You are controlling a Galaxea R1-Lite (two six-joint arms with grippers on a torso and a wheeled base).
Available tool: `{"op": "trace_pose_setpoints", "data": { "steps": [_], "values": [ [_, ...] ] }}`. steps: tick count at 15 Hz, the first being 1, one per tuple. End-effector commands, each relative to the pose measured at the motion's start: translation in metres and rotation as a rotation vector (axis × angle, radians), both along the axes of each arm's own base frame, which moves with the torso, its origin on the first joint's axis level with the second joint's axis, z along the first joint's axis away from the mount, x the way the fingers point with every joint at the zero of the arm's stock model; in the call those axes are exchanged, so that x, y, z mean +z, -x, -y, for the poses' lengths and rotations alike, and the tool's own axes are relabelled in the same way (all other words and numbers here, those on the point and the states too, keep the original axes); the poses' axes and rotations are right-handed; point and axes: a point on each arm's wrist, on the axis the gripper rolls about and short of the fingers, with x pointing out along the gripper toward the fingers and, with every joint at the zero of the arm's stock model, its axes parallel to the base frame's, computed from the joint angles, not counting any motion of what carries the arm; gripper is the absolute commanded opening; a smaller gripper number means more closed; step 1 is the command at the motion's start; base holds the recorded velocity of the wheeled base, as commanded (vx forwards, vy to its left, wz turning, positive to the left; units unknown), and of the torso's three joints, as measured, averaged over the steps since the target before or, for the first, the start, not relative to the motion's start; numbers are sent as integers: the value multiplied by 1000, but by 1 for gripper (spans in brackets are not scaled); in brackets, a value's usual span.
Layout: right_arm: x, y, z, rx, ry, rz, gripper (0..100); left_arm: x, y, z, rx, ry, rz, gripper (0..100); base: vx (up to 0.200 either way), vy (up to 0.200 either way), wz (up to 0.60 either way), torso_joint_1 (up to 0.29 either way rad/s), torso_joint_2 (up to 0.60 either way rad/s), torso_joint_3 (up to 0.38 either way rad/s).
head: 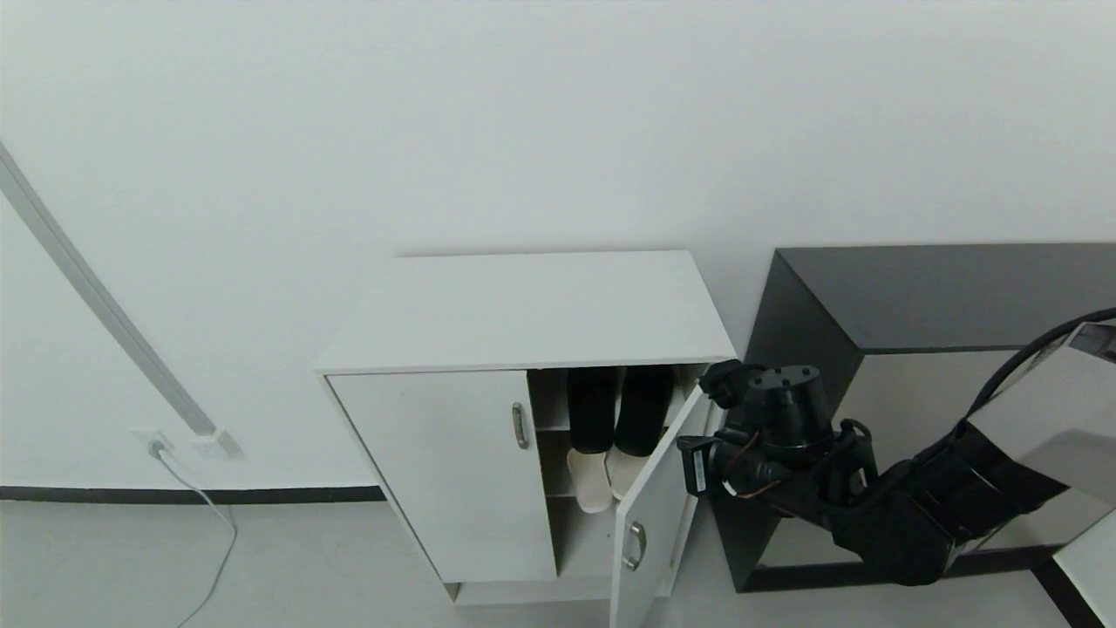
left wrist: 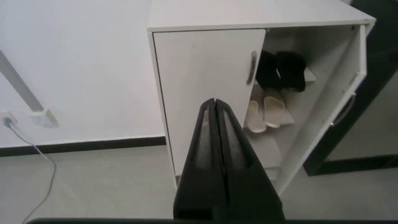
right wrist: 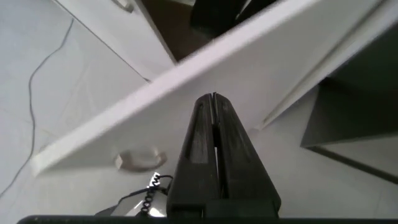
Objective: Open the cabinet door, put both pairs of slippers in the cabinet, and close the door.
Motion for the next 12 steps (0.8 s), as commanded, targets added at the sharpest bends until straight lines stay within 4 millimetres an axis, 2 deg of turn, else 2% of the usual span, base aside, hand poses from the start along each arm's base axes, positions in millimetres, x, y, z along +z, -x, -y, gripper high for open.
{"op": "trace_pose_setpoints", "data": {
  "steps": [1,5,12],
  "values": [
    [-2,0,0,2,5,-5,0,0,0,0,1,0,0,0,0,0,0,0,0,0],
    [-4,-3,-2,2,3,-2,0,0,0,0,1,0,0,0,0,0,0,0,0,0],
    [-4,-23,-12,-13,-23,34,0,0,0,0,1,0,0,0,0,0,0,0,0,0]
  ]
}}
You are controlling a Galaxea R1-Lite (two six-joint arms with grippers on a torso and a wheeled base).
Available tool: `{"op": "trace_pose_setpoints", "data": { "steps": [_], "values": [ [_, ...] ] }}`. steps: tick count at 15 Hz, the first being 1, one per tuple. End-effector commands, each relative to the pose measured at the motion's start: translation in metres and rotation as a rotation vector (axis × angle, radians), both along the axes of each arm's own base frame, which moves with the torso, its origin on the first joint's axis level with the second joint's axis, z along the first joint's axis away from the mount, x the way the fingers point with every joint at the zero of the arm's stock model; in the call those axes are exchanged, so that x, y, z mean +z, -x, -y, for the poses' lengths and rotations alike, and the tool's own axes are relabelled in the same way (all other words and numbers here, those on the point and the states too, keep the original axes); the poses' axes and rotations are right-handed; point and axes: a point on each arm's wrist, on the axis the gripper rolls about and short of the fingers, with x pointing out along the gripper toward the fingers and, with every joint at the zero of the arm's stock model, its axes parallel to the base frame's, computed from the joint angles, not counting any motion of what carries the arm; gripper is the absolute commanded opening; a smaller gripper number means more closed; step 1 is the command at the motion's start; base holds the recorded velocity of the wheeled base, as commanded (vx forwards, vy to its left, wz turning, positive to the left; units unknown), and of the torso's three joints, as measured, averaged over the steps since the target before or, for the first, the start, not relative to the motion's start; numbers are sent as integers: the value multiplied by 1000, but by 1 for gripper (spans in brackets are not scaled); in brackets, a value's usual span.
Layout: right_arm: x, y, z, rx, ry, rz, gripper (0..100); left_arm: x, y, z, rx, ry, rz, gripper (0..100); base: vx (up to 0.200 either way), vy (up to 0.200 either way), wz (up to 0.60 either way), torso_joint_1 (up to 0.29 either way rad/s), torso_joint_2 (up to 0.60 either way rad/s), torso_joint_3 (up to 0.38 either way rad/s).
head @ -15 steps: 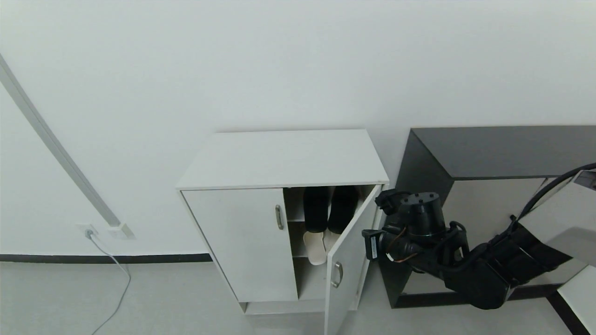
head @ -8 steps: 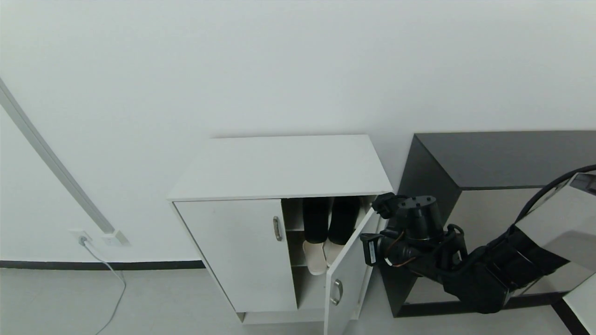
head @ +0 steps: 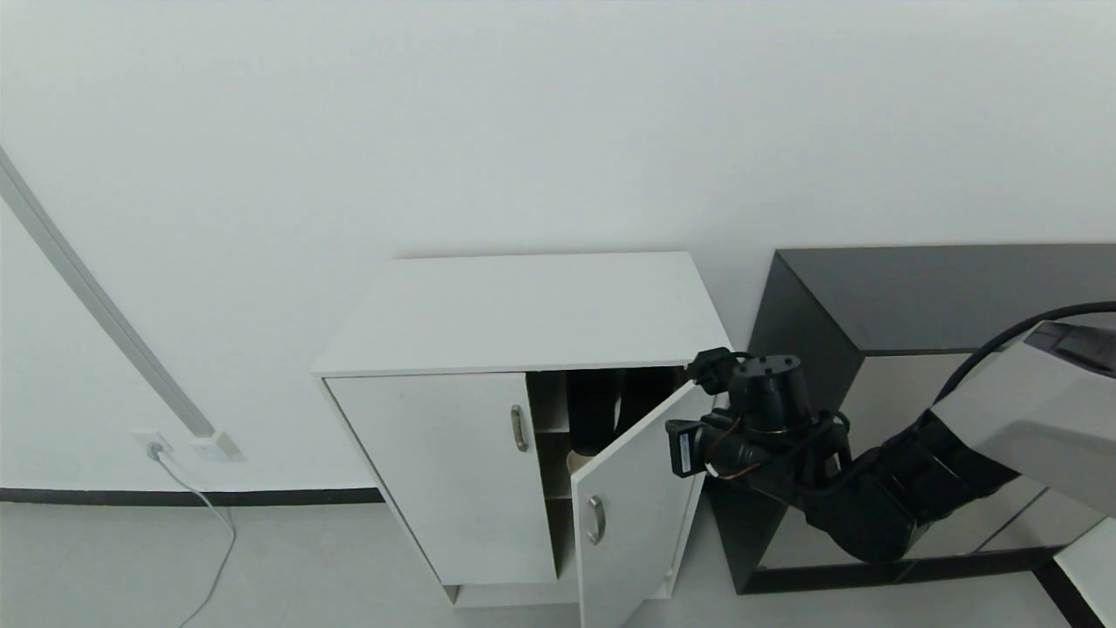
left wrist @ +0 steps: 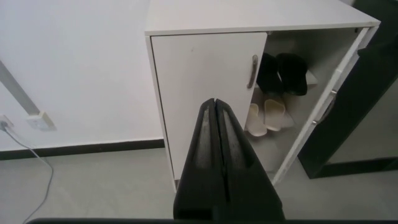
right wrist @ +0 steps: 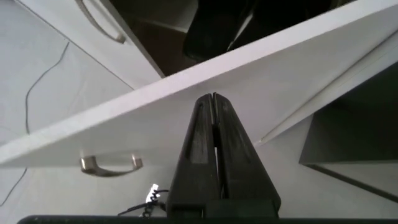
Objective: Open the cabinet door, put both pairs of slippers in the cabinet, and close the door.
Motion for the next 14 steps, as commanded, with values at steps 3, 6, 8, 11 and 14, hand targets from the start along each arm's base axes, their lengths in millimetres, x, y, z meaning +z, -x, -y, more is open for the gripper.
{"op": "trace_pose_setpoints", "data": {
  "steps": [3,6,8,11,14],
  "values": [
    [-8,-16,-4,-72,13,16,0,0,0,0,0,0,-1,0,0,0,0,0,0,0],
    [-14,-22,-8,-91,11,29,0,0,0,0,0,0,-1,0,0,0,0,0,0,0],
    [-17,-27,-8,-99,4,39,0,0,0,0,0,0,-1,0,0,0,0,0,0,0],
    [-20,-34,-5,-114,2,43,0,0,0,0,0,0,-1,0,0,0,0,0,0,0],
    [-21,-43,-2,-144,1,55,0,0,0,0,0,0,-1,0,0,0,0,0,0,0]
  ]
}}
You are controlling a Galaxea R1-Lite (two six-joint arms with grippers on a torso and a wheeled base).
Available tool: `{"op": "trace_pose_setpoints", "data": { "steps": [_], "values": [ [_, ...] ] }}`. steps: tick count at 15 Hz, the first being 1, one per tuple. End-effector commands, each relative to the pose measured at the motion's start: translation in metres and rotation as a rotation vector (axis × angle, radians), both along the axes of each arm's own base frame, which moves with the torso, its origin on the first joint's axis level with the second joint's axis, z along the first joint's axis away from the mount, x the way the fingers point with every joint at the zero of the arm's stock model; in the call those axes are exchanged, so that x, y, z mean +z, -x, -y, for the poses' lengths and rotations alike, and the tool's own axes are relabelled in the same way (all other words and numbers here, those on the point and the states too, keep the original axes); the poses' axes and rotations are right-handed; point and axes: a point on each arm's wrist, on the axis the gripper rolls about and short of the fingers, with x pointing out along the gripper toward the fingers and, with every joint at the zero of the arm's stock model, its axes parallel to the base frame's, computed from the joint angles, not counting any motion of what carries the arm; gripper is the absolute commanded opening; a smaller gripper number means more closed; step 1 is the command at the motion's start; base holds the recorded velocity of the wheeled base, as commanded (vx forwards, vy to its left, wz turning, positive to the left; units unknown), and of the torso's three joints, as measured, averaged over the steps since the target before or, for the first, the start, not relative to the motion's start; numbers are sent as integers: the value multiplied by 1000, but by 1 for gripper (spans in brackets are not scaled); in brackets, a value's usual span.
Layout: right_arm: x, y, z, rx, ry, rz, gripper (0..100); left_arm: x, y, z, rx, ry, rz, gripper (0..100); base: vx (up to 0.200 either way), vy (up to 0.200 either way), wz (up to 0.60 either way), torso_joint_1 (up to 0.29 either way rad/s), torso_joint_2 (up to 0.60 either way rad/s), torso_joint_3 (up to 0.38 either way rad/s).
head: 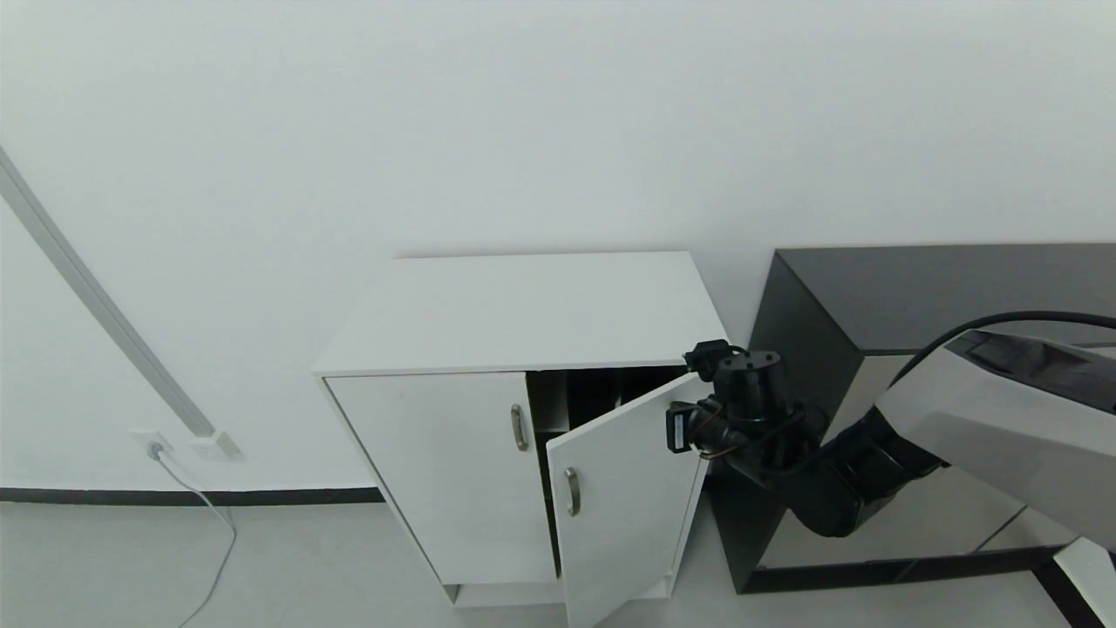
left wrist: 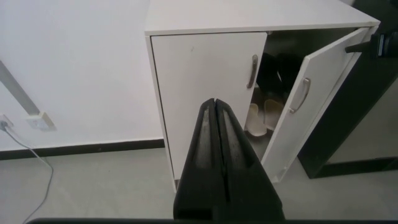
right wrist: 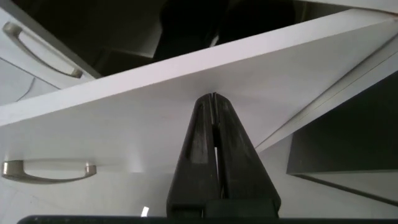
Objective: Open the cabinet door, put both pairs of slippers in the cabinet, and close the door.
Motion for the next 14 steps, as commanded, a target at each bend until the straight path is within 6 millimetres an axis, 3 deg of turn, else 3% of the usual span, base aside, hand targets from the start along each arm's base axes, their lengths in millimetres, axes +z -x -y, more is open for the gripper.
{"op": "trace_pose_setpoints", "data": {
  "steps": [1,14],
  "values": [
    [-3,-6,1,-8,-2,1,0,0,0,0,0,0,-1,0,0,0,0,0,0,0],
    [-4,-25,-4,-91,-7,59,0,0,0,0,0,0,-1,0,0,0,0,0,0,0]
  ]
}}
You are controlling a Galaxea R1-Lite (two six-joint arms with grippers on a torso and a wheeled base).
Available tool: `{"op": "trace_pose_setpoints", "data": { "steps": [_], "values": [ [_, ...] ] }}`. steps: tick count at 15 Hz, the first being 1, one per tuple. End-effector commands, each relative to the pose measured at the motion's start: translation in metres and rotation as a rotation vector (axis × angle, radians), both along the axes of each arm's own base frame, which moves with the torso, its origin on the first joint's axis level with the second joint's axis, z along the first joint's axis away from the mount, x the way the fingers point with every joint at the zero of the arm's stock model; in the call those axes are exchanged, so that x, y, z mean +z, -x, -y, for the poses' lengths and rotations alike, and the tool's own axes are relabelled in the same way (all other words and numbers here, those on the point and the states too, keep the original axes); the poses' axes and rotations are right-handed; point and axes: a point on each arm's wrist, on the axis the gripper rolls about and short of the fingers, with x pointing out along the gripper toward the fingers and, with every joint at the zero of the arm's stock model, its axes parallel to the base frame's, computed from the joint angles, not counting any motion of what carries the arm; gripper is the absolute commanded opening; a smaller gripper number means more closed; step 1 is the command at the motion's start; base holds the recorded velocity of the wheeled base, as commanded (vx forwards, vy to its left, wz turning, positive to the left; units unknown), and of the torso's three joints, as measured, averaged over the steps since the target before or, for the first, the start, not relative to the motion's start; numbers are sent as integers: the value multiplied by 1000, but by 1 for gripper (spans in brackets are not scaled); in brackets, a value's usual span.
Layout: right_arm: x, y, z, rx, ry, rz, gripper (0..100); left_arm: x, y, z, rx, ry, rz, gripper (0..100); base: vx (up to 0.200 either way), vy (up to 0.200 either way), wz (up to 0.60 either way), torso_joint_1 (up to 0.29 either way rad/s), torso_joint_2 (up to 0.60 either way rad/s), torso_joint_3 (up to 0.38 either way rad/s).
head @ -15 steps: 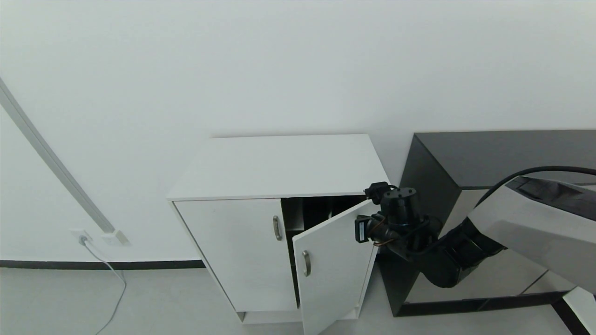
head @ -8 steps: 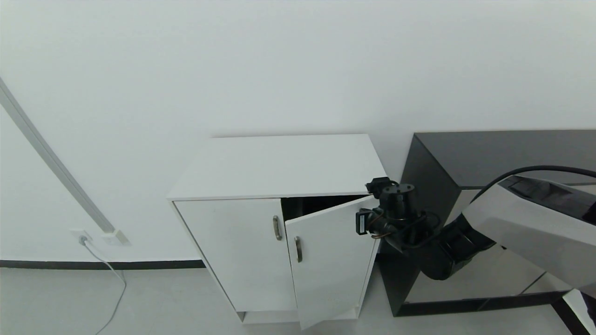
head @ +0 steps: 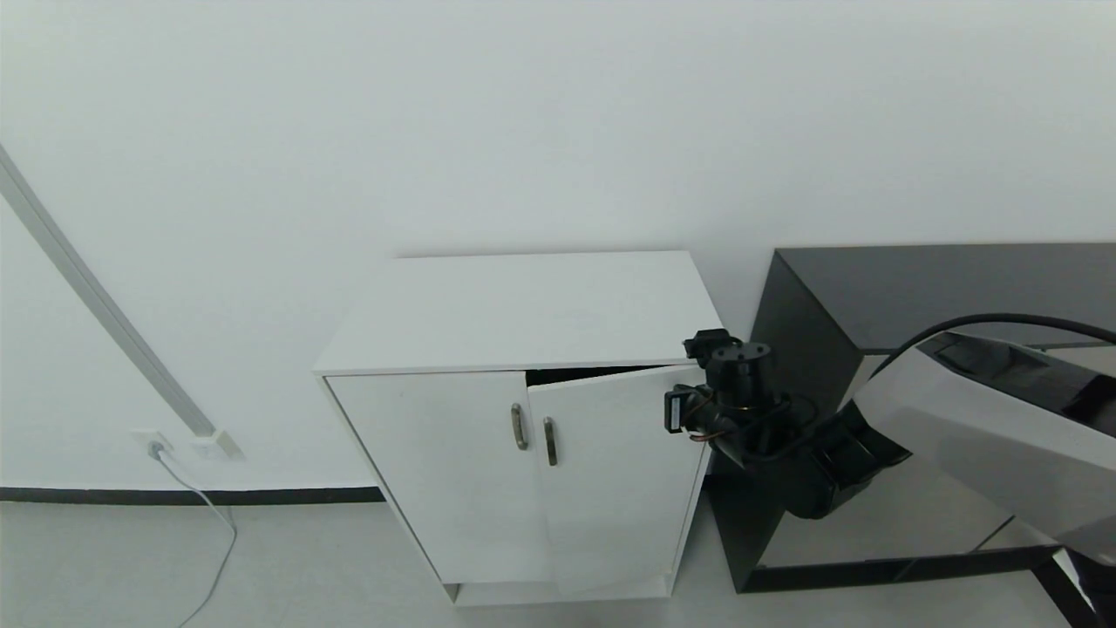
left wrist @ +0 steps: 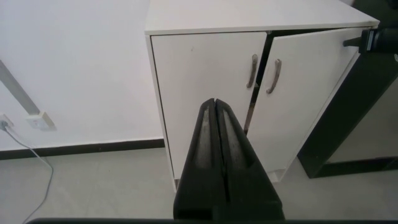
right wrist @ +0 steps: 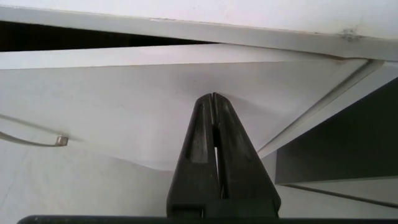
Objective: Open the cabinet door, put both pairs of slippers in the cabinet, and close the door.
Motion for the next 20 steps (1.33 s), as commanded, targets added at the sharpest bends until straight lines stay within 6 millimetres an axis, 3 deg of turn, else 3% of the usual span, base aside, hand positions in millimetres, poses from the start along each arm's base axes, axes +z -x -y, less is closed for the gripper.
{"op": "trace_pose_setpoints", "data": {
  "steps": [1,5,15,19,20],
  "values": [
    [-3,-2,1,-6,3,-2,0,0,0,0,0,0,-1,0,0,0,0,0,0,0],
    [-9,-12,1,-59,8,19,0,0,0,0,0,0,-1,0,0,0,0,0,0,0],
    [-9,-11,3,-65,12,18,0,0,0,0,0,0,-1,0,0,0,0,0,0,0],
    [10,8,14,-91,11,33,0,0,0,0,0,0,-1,0,0,0,0,0,0,0],
    [19,22,23,-96,8,40,0,0,0,0,0,0,-1,0,0,0,0,0,0,0]
  ]
}}
